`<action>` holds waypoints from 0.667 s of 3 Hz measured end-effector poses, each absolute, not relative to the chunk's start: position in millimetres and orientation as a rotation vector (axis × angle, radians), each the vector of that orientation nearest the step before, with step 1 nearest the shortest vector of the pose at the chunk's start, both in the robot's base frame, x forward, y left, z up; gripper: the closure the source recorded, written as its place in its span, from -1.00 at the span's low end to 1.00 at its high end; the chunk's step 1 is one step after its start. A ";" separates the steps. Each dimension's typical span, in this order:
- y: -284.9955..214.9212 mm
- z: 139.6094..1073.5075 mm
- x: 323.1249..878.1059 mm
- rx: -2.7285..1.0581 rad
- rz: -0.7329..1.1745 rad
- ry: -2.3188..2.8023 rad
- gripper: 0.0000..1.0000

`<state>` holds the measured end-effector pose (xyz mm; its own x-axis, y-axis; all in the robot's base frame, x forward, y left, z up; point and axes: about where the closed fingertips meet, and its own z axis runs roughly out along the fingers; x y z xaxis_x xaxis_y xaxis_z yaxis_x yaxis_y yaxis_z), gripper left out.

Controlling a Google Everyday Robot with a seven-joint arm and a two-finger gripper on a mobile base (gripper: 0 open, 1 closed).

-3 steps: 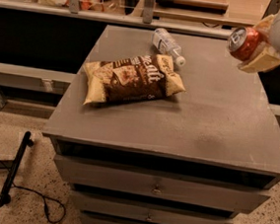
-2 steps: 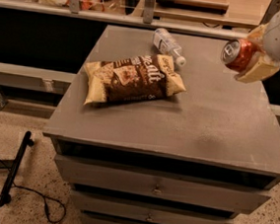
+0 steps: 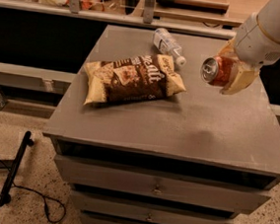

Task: Knock coke can over

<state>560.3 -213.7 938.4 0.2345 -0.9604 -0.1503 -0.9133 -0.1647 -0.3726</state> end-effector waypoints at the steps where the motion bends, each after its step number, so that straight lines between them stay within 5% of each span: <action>1: -204.8 917.0 559.3 -2.261 -0.134 1.705 1.00; 2: -195.2 900.7 556.4 -2.298 -0.109 1.671 1.00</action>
Offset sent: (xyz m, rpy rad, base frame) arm -0.0038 0.0331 -0.0596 -0.0392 0.0712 0.1423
